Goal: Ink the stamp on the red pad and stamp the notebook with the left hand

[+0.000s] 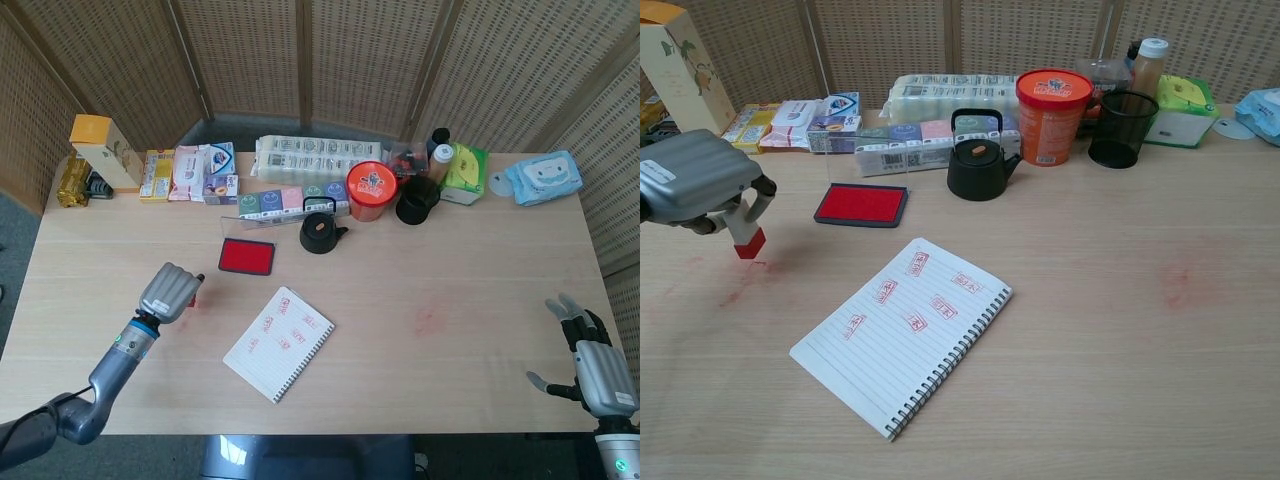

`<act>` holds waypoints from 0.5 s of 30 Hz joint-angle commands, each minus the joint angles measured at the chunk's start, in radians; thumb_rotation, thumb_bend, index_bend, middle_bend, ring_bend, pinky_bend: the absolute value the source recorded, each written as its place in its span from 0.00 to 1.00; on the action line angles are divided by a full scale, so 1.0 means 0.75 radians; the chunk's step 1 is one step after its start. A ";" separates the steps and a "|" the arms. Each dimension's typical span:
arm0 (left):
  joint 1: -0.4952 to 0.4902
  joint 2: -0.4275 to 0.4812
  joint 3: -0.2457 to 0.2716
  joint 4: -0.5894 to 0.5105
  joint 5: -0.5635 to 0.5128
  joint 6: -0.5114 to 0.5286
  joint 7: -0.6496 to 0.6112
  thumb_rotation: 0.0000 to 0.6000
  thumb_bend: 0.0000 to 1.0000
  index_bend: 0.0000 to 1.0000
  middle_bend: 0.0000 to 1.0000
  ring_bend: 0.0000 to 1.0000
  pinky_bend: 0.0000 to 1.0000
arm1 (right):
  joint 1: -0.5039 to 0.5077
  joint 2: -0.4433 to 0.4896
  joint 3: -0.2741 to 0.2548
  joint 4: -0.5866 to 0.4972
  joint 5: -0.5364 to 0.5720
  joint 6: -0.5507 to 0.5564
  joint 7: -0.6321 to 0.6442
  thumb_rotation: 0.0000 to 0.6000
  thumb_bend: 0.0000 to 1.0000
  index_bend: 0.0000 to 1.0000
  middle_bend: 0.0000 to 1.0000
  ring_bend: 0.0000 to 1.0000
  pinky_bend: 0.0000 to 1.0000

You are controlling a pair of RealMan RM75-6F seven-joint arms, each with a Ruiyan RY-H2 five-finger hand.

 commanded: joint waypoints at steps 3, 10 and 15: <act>-0.005 -0.043 0.013 0.061 -0.022 -0.031 0.012 1.00 0.38 0.63 1.00 1.00 1.00 | 0.001 0.001 0.001 0.000 0.001 -0.001 0.001 1.00 0.10 0.00 0.00 0.00 0.00; -0.008 -0.072 0.013 0.096 -0.036 -0.037 0.036 1.00 0.37 0.63 1.00 1.00 1.00 | 0.000 0.004 0.003 0.001 0.003 0.001 0.010 1.00 0.10 0.00 0.00 0.00 0.00; -0.012 -0.080 0.016 0.096 -0.049 -0.048 0.064 1.00 0.36 0.63 1.00 1.00 1.00 | 0.000 0.007 0.002 0.000 0.001 0.001 0.015 1.00 0.10 0.00 0.00 0.00 0.00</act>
